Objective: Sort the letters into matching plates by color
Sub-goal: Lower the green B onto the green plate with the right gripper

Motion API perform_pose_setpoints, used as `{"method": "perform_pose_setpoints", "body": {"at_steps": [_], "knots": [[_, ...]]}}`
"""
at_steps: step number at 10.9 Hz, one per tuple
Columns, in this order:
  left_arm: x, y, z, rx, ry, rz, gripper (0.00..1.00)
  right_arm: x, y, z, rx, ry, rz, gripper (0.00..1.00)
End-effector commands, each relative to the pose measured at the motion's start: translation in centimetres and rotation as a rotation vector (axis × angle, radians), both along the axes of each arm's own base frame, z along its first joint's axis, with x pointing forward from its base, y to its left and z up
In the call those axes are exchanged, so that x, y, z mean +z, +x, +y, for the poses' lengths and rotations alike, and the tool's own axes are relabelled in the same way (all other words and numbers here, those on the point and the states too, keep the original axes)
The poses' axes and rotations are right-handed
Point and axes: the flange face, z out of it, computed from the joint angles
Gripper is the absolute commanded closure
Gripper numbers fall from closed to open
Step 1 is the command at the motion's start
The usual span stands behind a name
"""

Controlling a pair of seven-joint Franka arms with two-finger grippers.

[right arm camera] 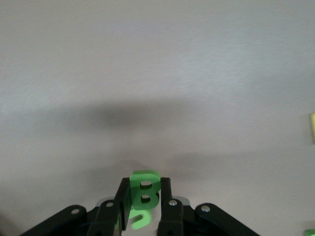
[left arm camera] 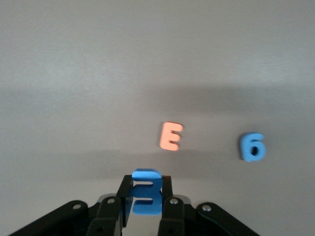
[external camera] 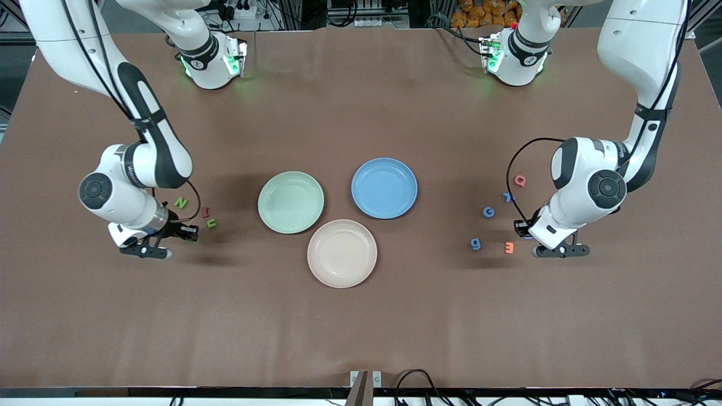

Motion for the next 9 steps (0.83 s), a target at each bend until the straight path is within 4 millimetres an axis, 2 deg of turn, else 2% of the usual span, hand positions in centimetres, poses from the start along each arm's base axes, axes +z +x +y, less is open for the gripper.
{"method": "perform_pose_setpoints", "body": {"at_steps": [1, 4, 6, 8, 9], "knots": [[2.3, -1.1, -3.1, -0.028, 0.008, 0.015, 1.0, 1.2, -1.3, 4.6, 0.106, -0.004, 0.033, 0.78], [2.8, -2.1, -6.9, -0.025, -0.009, 0.03, 1.0, 1.8, -2.7, 10.9, 0.205, -0.006, 0.057, 0.78], [2.9, -2.7, -8.8, -0.045, -0.019, 0.032, 1.0, 2.0, -4.3, 15.5, 0.266, -0.01, 0.076, 0.78], [2.8, -3.1, -9.9, -0.057, -0.018, 0.036, 1.0, 1.9, -5.8, 19.4, 0.307, -0.014, 0.08, 0.78], [2.8, -3.5, -11.0, -0.062, -0.018, 0.035, 1.0, 1.7, -6.5, 20.9, 0.335, -0.017, 0.086, 0.78]]}}
